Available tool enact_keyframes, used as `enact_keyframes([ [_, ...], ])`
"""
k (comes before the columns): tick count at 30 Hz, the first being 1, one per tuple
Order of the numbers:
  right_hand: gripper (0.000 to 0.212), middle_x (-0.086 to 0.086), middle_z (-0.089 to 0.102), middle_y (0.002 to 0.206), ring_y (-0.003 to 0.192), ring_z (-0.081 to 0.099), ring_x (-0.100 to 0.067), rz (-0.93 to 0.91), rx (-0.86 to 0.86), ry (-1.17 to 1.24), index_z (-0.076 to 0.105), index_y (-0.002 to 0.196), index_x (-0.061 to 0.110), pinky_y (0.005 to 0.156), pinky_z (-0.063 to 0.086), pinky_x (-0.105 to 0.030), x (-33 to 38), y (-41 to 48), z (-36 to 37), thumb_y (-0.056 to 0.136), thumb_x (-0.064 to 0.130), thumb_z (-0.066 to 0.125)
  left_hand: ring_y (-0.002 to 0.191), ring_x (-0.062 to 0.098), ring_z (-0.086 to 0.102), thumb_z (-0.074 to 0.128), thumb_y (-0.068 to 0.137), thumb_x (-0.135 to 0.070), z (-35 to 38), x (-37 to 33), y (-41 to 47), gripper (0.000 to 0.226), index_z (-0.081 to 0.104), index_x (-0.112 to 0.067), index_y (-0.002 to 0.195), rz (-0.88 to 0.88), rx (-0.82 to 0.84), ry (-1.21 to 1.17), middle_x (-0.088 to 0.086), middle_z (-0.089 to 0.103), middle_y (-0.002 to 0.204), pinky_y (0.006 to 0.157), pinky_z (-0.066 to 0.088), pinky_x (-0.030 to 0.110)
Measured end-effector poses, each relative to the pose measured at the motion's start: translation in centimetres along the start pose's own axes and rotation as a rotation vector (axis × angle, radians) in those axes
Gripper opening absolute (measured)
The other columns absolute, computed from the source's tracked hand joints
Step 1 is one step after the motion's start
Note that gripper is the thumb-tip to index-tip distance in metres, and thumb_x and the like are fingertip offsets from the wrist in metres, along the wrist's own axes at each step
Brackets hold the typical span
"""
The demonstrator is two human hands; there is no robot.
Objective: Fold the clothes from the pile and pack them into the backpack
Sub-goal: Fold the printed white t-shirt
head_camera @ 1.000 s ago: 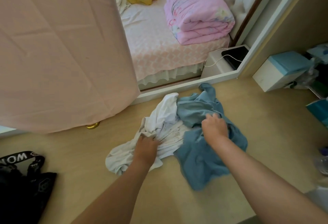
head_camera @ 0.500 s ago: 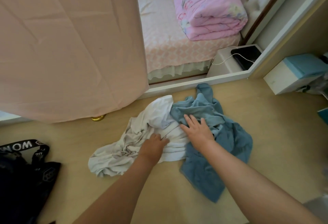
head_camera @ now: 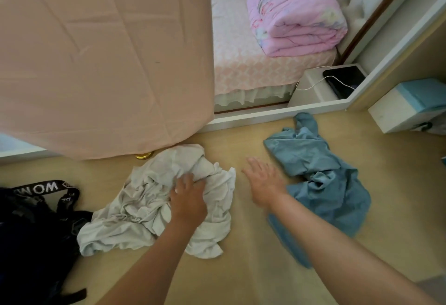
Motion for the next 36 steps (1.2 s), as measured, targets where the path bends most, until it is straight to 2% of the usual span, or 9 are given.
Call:
enact_keyframes([
  [3, 0.078, -0.002, -0.008, 0.166, 0.153, -0.003, -0.023, -0.211, 0.047, 0.101, 0.012, 0.157, 0.022, 0.122, 0.007, -0.045, 5.0, 0.4, 0.3, 0.091, 0.012, 0.052, 0.147, 0.028, 0.01, 0.056, 0.088, -0.041, 2.5, 0.6, -1.0, 0.066, 0.03, -0.036, 0.148, 0.129, 0.15, -0.082, -0.003, 0.017, 0.159, 0.115, 0.022, 0.046],
  [8, 0.084, -0.006, 0.003, 0.166, 0.152, 0.006, -0.025, -0.363, 0.026, 0.169, 0.021, 0.156, 0.022, 0.121, 0.01, -0.044, 10.4, 1.8, 1.0, 0.089, 0.056, 0.058, 0.115, 0.019, 0.058, 0.048, 0.08, -0.03, 2.4, 3.9, -3.2, 0.041, 0.074, -0.025, 0.11, 0.368, 0.268, -0.437, -0.004, 0.067, 0.12, 0.098, 0.045, 0.031],
  [13, 0.086, 0.002, -0.01, 0.166, 0.152, 0.005, -0.023, -0.435, 0.082, 0.149, -0.001, 0.157, 0.04, 0.118, 0.021, -0.047, 15.5, 2.5, 1.7, 0.093, 0.047, 0.056, 0.102, 0.023, 0.059, 0.055, 0.078, -0.003, 2.2, 9.6, -6.6, 0.038, 0.072, -0.022, 0.106, 0.119, -0.324, -0.479, 0.0, 0.067, 0.111, 0.085, 0.051, 0.038],
  [18, 0.06, -0.007, 0.029, 0.158, 0.139, 0.036, -0.028, -0.271, 0.122, 0.103, 0.035, 0.15, 0.026, 0.102, 0.037, -0.039, 17.8, 1.7, 1.2, 0.095, 0.048, 0.048, 0.145, 0.029, 0.024, 0.058, 0.092, -0.034, 6.0, 17.2, -9.1, 0.073, 0.024, -0.02, 0.155, -0.127, -0.073, -0.298, 0.005, 0.027, 0.158, 0.117, 0.025, 0.046],
  [21, 0.044, -0.006, 0.063, 0.122, 0.105, 0.061, -0.024, -0.123, 0.109, 0.05, 0.066, 0.114, 0.016, 0.072, 0.037, -0.029, 19.1, 1.6, 0.1, 0.099, 0.045, 0.039, 0.114, 0.02, 0.056, 0.047, 0.095, -0.042, 5.4, 18.3, -10.1, 0.032, 0.062, -0.028, 0.121, -0.022, -0.098, -0.364, -0.007, 0.061, 0.122, 0.09, 0.045, 0.032],
  [24, 0.047, -0.006, 0.068, 0.109, 0.099, 0.062, -0.024, -0.04, 0.052, -0.019, 0.069, 0.106, 0.014, 0.071, 0.033, -0.03, 20.4, 1.7, -0.7, 0.1, 0.045, 0.034, 0.078, 0.015, 0.063, 0.04, 0.099, -0.031, 3.9, 18.3, -10.0, 0.028, 0.066, -0.021, 0.092, -0.141, -0.149, -0.469, -0.007, 0.066, 0.083, 0.061, 0.042, 0.029],
  [27, 0.039, -0.006, 0.062, 0.108, 0.096, 0.058, -0.025, -0.099, -0.2, -0.067, 0.066, 0.104, 0.014, 0.073, 0.035, -0.034, 21.7, 2.3, -1.2, 0.099, 0.04, 0.038, 0.1, 0.02, 0.059, 0.05, 0.094, -0.017, 3.7, 18.9, -9.3, 0.026, 0.064, -0.021, 0.116, -0.129, -0.34, -0.498, -0.002, 0.064, 0.11, 0.078, 0.046, 0.031],
  [30, 0.035, -0.002, 0.05, 0.131, 0.108, 0.056, -0.025, -0.219, -0.061, 0.133, 0.049, 0.133, 0.022, 0.077, 0.044, -0.034, 22.7, 3.1, -0.2, 0.1, 0.035, 0.043, 0.121, 0.023, 0.045, 0.056, 0.091, -0.027, 4.5, 19.5, -8.6, 0.045, 0.052, -0.026, 0.135, -0.057, -0.153, -0.438, -0.002, 0.05, 0.132, 0.094, 0.04, 0.035],
  [36, 0.046, -0.002, 0.063, 0.128, 0.117, 0.058, -0.023, 0.072, 0.063, 0.276, 0.056, 0.133, 0.021, 0.083, 0.046, -0.03, 23.1, 3.2, 0.6, 0.098, 0.05, 0.048, 0.101, 0.022, 0.057, 0.052, 0.085, -0.025, 5.6, 20.3, -9.2, 0.028, 0.068, -0.032, 0.107, 0.031, -0.073, -0.452, -0.004, 0.061, 0.104, 0.083, 0.043, 0.032],
])
Point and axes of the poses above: each hand's wrist, its own y-axis towards the middle knuckle, its own z-axis out of the palm, x = y × z, the point moved 1 cm from there along y, towards the middle knuckle
